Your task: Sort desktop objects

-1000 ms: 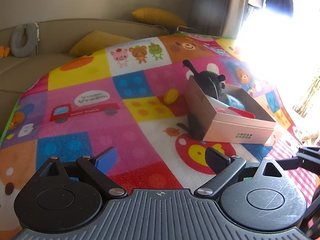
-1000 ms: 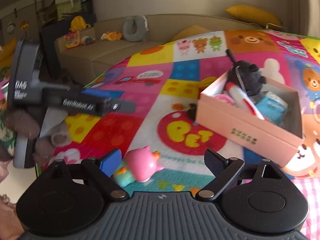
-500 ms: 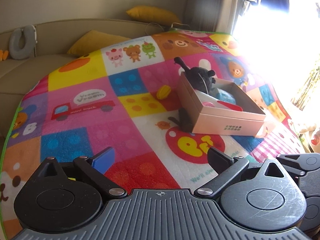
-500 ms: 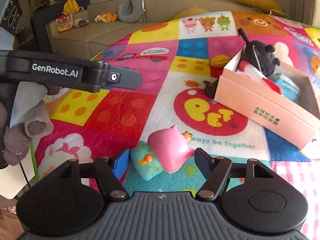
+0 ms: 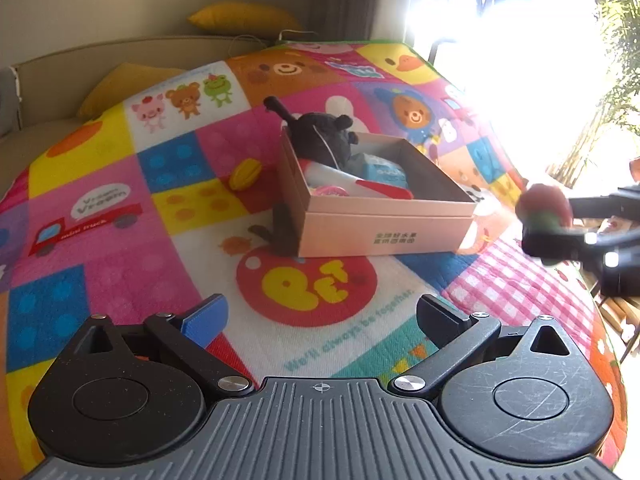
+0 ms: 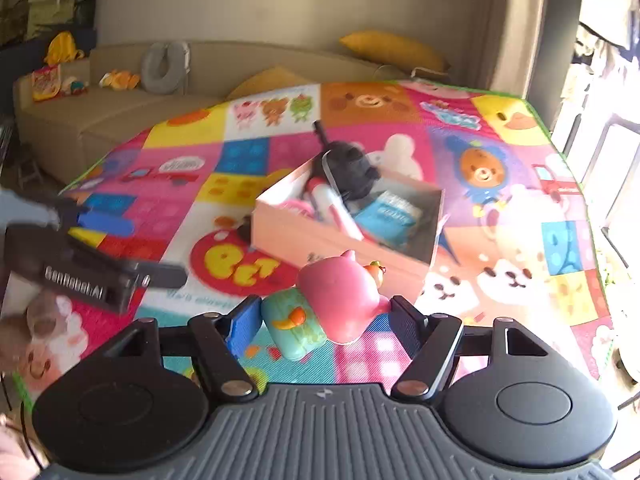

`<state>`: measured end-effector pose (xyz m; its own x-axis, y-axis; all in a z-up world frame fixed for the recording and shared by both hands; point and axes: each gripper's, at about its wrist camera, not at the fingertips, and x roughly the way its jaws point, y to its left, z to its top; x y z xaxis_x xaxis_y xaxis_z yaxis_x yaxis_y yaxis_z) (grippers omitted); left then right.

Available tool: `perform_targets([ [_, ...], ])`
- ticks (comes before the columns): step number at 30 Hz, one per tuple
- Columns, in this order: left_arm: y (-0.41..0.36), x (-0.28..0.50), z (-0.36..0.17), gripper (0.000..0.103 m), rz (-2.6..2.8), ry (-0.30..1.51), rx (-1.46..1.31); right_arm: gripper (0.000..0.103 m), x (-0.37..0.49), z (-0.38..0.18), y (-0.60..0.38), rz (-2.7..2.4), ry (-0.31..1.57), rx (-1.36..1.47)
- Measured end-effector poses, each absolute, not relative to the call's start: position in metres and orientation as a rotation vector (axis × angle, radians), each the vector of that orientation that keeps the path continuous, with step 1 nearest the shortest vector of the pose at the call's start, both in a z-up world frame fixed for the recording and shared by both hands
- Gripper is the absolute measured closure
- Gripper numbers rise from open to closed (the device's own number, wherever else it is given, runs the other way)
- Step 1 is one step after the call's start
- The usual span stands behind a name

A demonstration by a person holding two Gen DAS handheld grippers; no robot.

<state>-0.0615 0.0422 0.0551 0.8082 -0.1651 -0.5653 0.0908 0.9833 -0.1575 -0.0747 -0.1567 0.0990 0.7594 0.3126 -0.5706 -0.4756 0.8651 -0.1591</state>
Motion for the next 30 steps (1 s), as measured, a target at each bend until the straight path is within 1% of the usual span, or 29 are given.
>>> perform_targets([
  [3,0.036,-0.044,0.046,0.000,-0.140,0.578,-0.122,0.033,-0.044,0.115,-0.161,0.390,0.484,-0.271],
  [6,0.033,-0.028,0.034,0.000,-0.125,0.549,-0.111,0.033,0.001,0.118,-0.153,0.364,0.465,-0.255],
  [7,0.034,-0.023,0.030,0.000,-0.124,0.546,-0.117,0.033,0.015,0.115,-0.150,0.352,0.471,-0.255],
  [9,0.039,-0.014,0.024,0.000,-0.128,0.541,-0.141,0.029,0.049,0.106,-0.143,0.321,0.503,-0.264],
  [10,0.041,-0.010,0.021,0.000,-0.133,0.537,-0.156,0.023,0.063,0.101,-0.142,0.318,0.526,-0.264],
  [11,0.043,-0.007,0.019,0.000,-0.138,0.531,-0.169,0.022,0.077,0.097,-0.140,0.315,0.549,-0.252],
  [14,0.049,-0.002,0.014,0.000,-0.156,0.511,-0.207,0.022,0.108,0.094,-0.136,0.344,0.601,-0.172],
  [18,0.055,-0.001,0.012,0.000,-0.200,0.509,-0.255,0.020,0.141,0.100,-0.114,0.408,0.618,-0.073],
  [21,0.057,0.001,0.010,0.000,-0.209,0.522,-0.272,0.018,0.166,0.099,-0.083,0.433,0.625,-0.085],
  [24,0.064,0.003,0.007,0.000,-0.209,0.530,-0.319,0.017,0.195,0.087,-0.052,0.402,0.670,-0.118],
  [25,0.067,0.003,0.007,0.000,-0.208,0.529,-0.341,0.017,0.203,0.080,-0.046,0.383,0.693,-0.125],
  [26,0.071,0.003,0.006,0.000,-0.209,0.528,-0.362,0.019,0.212,0.073,-0.041,0.369,0.720,-0.125],
  [28,0.076,0.003,0.005,0.000,-0.217,0.524,-0.394,0.025,0.221,0.063,-0.043,0.376,0.771,-0.103],
  [30,0.078,0.002,0.005,0.000,-0.228,0.510,-0.408,0.033,0.215,0.067,-0.054,0.395,0.773,-0.089],
])
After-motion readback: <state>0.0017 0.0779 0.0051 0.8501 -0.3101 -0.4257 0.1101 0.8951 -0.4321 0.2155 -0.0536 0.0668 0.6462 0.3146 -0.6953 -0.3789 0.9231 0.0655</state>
